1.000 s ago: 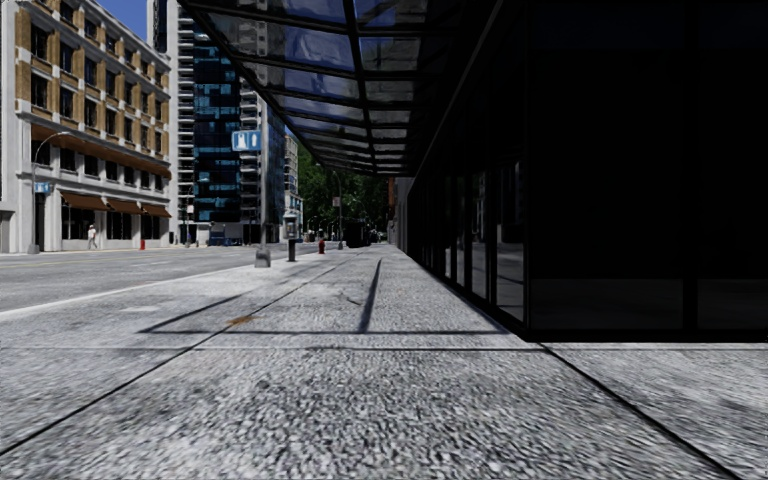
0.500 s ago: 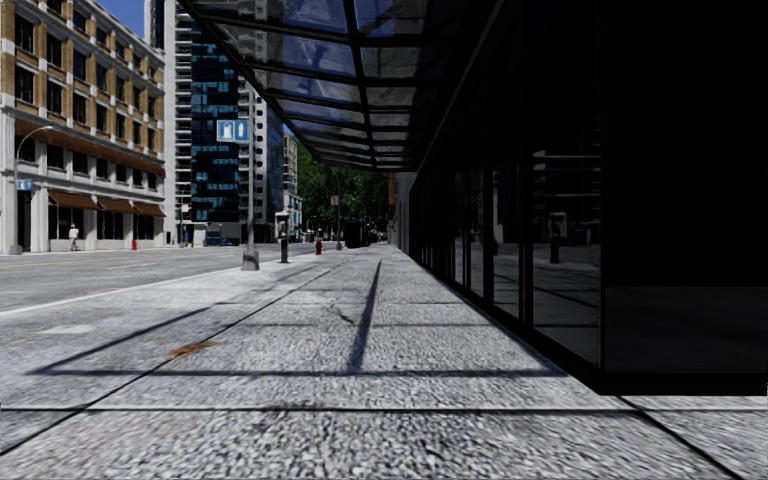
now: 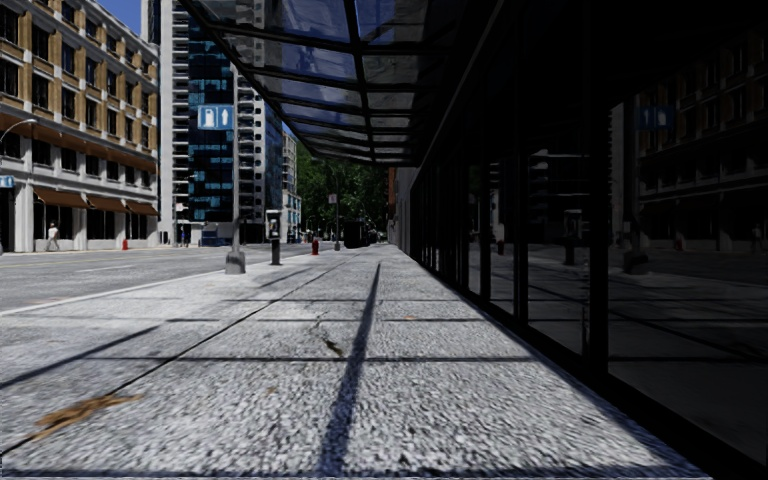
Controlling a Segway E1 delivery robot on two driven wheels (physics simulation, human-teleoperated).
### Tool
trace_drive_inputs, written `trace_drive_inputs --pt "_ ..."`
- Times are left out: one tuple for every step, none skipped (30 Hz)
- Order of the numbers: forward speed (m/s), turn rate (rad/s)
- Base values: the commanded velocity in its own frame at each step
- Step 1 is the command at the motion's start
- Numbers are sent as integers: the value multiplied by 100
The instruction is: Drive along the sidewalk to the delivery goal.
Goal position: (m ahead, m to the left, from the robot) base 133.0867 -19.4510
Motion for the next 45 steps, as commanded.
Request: trace_drive_inputs --pt "200 0" --pt "200 0" --pt "200 0" --pt "200 0" --pt "200 0" --pt "200 0" --pt "200 0" --pt "200 0" --pt "200 0" --pt "200 0" --pt "200 0" --pt "200 0" --pt "200 0" --pt "200 0" --pt "200 0" --pt "200 0" --pt "200 0" --pt "200 0" --pt "200 0" --pt "200 0" --pt "200 0" --pt "200 0" --pt "200 0" --pt "200 0" --pt "200 0" --pt "200 0" --pt "200 0" --pt "200 0" --pt "200 0" --pt "200 0" --pt "200 0" --pt "200 0" --pt "200 0" --pt "200 0" --pt "200 0" --pt "200 0" --pt "200 0" --pt "200 0" --pt "200 0" --pt "200 0" --pt "200 0" --pt "200 0" --pt "200 0" --pt "200 0" --pt "200 0"
